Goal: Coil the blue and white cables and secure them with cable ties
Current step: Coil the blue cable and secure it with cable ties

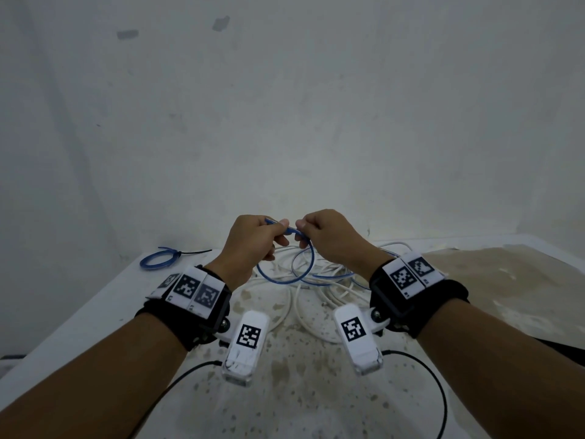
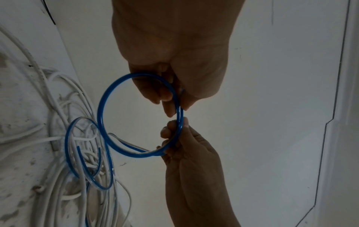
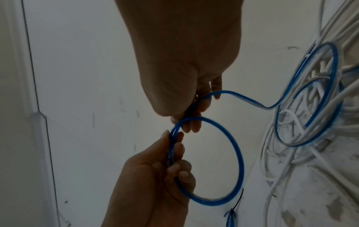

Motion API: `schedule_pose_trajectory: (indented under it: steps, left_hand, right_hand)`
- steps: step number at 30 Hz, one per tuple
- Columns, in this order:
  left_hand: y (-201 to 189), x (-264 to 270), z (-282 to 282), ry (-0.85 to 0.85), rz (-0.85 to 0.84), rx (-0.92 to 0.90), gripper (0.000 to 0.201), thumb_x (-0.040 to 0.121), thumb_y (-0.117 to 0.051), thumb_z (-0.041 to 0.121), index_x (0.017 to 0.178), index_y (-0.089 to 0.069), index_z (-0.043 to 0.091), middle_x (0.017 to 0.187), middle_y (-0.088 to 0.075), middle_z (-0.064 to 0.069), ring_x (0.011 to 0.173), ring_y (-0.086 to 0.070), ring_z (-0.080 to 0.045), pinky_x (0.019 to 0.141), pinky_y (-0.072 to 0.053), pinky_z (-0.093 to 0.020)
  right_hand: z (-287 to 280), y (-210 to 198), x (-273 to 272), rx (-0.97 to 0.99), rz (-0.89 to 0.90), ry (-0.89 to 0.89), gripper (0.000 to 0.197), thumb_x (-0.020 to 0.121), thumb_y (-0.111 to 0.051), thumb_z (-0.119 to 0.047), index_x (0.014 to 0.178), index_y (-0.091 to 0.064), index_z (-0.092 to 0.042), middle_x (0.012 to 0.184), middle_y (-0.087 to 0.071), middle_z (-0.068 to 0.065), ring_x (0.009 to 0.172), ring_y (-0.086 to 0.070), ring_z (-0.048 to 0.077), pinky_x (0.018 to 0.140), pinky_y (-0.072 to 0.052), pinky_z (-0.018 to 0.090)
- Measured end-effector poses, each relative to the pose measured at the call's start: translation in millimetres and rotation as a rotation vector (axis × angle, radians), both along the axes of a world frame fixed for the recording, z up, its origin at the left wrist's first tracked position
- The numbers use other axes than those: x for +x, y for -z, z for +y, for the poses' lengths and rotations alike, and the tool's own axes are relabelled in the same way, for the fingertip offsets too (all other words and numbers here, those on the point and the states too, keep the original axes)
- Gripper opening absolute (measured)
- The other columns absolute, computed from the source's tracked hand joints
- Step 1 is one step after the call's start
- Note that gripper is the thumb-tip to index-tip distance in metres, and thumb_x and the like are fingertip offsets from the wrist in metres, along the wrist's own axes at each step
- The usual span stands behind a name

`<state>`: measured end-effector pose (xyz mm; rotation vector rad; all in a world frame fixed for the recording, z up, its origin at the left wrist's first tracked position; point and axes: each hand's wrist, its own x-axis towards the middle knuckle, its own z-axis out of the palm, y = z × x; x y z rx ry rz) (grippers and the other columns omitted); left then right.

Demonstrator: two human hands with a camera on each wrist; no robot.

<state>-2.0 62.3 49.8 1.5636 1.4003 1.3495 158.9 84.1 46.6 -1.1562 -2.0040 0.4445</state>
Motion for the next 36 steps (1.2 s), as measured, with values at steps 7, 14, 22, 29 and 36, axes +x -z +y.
schedule_pose_trajectory:
  steps: [7, 14, 22, 29, 36]
  left_hand:
    - [2, -6, 1, -0.021, -0.01, -0.011, 0.022, 0.094, -0.063, 0.022, 0.084, -0.074, 0.006, 0.072, -0.072, -0.007, 0.045, -0.048, -0.009, 0.052, -0.05, -0.025]
    - [4, -5, 2, -0.041, 0.096, 0.01, 0.03, 0.091, -0.066, 0.024, 0.077, -0.07, -0.003, 0.06, -0.058, -0.002, 0.05, -0.042, -0.012, 0.054, -0.035, -0.027]
    - [1, -2, 3, 0.017, 0.036, 0.008, 0.034, 0.091, -0.066, 0.022, 0.087, -0.067, -0.011, 0.064, -0.053, -0.01, 0.051, -0.037, -0.016, 0.051, -0.031, -0.027]
    - [-2, 5, 3, 0.054, 0.029, 0.041, 0.026, 0.093, -0.064, 0.024, 0.085, -0.072, 0.0, 0.066, -0.061, -0.004, 0.052, -0.045, -0.012, 0.05, -0.04, -0.025]
    - [10, 5, 7, -0.229, 0.083, -0.047, 0.04, 0.101, -0.042, 0.042, 0.078, -0.057, 0.012, 0.081, -0.061, -0.007, 0.079, -0.06, -0.029, 0.074, -0.047, -0.036]
  right_hand:
    - [3, 4, 3, 0.02, -0.058, 0.024, 0.038, 0.103, -0.046, -0.023, 0.073, -0.066, -0.013, 0.065, -0.064, -0.008, 0.057, -0.052, 0.002, 0.057, -0.036, 0.017]
    - [-4, 3, 1, -0.088, 0.024, -0.107, 0.048, 0.103, -0.045, -0.036, 0.072, -0.07, -0.01, 0.071, -0.069, -0.004, 0.055, -0.056, -0.008, 0.059, -0.038, 0.012]
    - [-2, 3, 6, -0.417, 0.274, -0.276, 0.04, 0.099, -0.053, -0.04, 0.082, -0.07, -0.008, 0.067, -0.067, 0.003, 0.064, -0.059, 0.014, 0.067, -0.041, 0.029]
    - [0, 1, 9, -0.564, 0.491, -0.266, 0.03, 0.098, -0.058, -0.026, 0.081, -0.067, -0.003, 0.059, -0.059, 0.002, 0.059, -0.051, 0.014, 0.061, -0.041, 0.024]
    - [3, -20, 24, -0.53, 0.677, -0.172, 0.029, 0.099, -0.056, -0.022, 0.08, -0.064, -0.002, 0.055, -0.056, 0.0, 0.055, -0.046, 0.013, 0.057, -0.039, 0.022]
